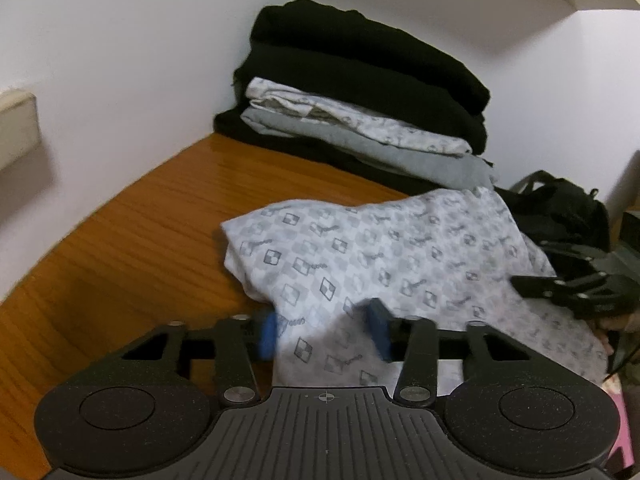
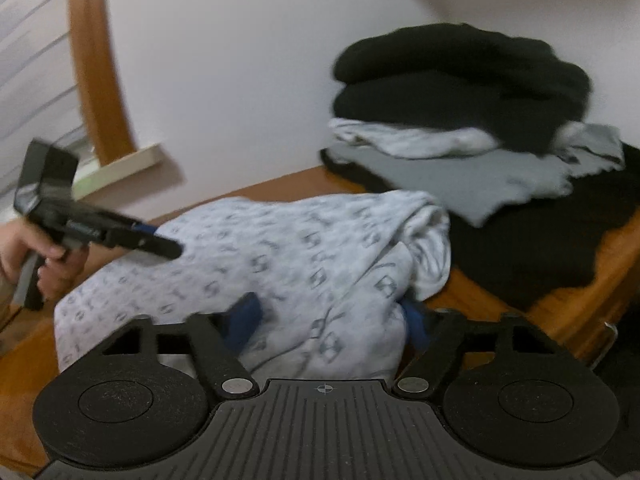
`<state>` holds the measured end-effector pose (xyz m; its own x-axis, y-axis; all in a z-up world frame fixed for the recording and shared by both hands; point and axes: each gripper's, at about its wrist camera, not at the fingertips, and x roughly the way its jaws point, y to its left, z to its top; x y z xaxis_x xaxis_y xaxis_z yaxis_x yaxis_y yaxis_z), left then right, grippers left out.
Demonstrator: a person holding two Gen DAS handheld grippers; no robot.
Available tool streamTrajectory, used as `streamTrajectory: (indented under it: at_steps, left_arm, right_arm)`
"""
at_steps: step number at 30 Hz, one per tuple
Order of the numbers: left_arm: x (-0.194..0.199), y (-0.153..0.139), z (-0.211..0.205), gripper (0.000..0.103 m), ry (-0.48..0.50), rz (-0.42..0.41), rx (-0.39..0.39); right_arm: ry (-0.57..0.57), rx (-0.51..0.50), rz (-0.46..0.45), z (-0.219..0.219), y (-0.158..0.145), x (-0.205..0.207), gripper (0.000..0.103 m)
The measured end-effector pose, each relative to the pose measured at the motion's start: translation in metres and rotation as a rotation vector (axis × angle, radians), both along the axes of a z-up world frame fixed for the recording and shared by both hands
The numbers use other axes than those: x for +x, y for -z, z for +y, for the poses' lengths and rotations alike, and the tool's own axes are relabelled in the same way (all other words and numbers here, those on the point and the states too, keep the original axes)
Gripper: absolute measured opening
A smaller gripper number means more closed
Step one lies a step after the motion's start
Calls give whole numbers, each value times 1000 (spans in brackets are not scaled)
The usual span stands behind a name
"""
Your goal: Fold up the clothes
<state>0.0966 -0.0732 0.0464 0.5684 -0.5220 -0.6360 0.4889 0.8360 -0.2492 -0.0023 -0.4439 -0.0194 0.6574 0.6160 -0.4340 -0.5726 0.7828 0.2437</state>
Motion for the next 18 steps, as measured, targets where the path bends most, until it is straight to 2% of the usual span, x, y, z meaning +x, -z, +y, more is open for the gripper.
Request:
streamTrajectory:
  at_steps: [3, 4, 7, 10, 13, 18]
  left_arm:
    - [-3, 1, 0, 24, -2, -9, -18]
    - [-5, 1, 0, 21, -1, -23, -25]
    - [-12, -3, 0, 19, -1, -81, -25]
    - [-14, -16, -2, 19, 13, -131, -47]
    - [-3, -37, -7, 19, 44, -147, -56]
    - [27, -97, -28, 18, 49, -244, -20]
  right_arm:
    - [-26, 0, -3, 7, -1, -2, 39]
    - [-35, 1, -4, 9, -1, -2, 38]
    - [-61, 1, -6, 16, -3, -4, 33]
    - [-67, 0, -54, 20, -14, -10, 29]
    - [-85, 37, -95, 22, -34, -10, 26]
    - [-98, 33, -207, 29, -85, 2, 23]
